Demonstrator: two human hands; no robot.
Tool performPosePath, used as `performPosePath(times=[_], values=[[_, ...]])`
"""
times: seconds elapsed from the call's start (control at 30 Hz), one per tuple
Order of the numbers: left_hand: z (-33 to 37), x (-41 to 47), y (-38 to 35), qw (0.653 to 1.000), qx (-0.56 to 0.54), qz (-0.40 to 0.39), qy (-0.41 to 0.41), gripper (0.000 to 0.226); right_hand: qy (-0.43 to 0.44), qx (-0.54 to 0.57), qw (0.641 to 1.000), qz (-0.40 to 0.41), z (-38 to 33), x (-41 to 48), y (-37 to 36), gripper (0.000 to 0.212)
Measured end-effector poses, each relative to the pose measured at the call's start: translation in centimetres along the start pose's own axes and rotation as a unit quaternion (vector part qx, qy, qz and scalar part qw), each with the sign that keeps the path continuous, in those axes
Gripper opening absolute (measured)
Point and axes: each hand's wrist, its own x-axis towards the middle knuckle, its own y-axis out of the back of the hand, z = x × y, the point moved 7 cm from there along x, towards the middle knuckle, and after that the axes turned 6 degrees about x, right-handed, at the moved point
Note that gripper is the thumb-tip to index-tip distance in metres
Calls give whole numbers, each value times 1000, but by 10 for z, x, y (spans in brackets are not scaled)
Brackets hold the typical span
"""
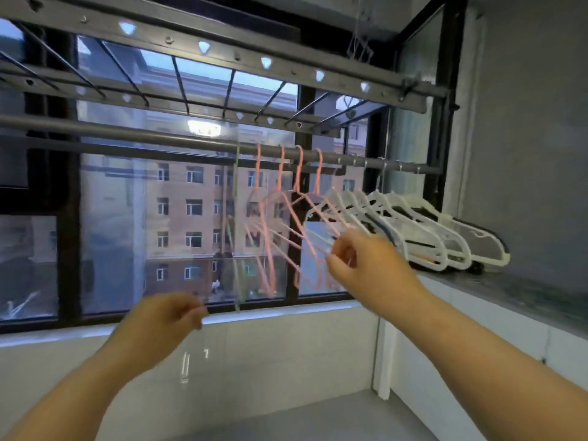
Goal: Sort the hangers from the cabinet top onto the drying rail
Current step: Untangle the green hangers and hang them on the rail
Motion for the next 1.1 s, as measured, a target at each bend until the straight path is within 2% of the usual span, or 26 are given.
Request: performPosePath(times=[0.13, 0.23, 0.43, 0.6, 0.77, 1.0, 1.1], values=[[50, -26, -54, 999, -11, -45, -6, 33, -67, -38, 996, -43, 76, -48, 39, 10], [97, -38, -114, 994, -11, -110, -22, 31, -122, -57, 987, -90, 138, -83, 63, 13], [202, -32, -242, 975, -41, -202, -78, 29, -213, -82, 967, -112, 252, -137, 112, 14], [272, -14, -341, 958, -36, -254, -130, 28, -277, -105, 952, -77, 344, -170, 141, 21], [313, 29, -446, 954, -23, -269, -129, 31, -312, -184, 932, -29, 443, -174, 169, 11], [388, 110, -583, 937, -51, -311, -149, 33, -452, -230, 861, -32, 614, -171, 196, 25], [421, 138, -634, 936, -56, -307, -160, 25, -496, -229, 837, -17, 673, -177, 206, 31]])
